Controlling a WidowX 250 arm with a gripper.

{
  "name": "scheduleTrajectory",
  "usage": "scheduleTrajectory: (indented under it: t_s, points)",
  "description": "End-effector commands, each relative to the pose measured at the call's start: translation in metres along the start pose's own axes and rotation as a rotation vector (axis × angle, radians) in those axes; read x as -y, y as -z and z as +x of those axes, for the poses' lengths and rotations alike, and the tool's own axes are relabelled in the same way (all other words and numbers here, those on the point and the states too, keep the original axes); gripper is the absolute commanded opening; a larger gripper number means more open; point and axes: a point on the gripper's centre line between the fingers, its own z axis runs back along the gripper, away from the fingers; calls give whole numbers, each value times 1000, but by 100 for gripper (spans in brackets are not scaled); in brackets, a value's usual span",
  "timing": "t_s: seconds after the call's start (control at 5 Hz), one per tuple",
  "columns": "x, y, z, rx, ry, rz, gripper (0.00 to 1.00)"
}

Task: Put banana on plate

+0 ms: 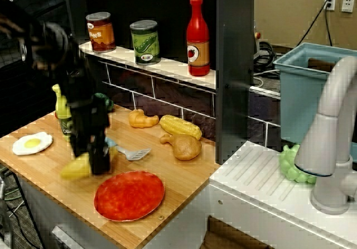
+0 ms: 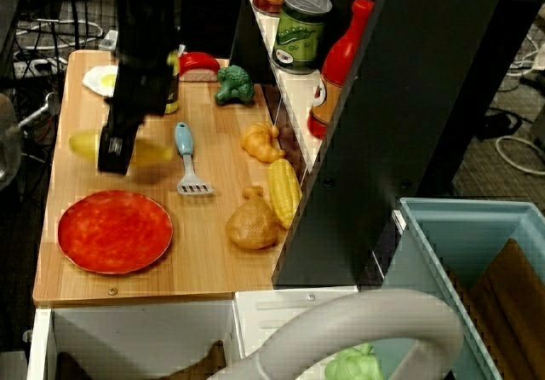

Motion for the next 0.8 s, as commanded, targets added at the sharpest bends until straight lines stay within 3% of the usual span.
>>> scheduleTrajectory:
  t_s: [0.0,0.4,0.6]
  points:
    - [43,-40,-13,54,89,10,0]
    - [70,16,-39,45,108,7,0]
    - [73,24,-43,35,99,-10,0]
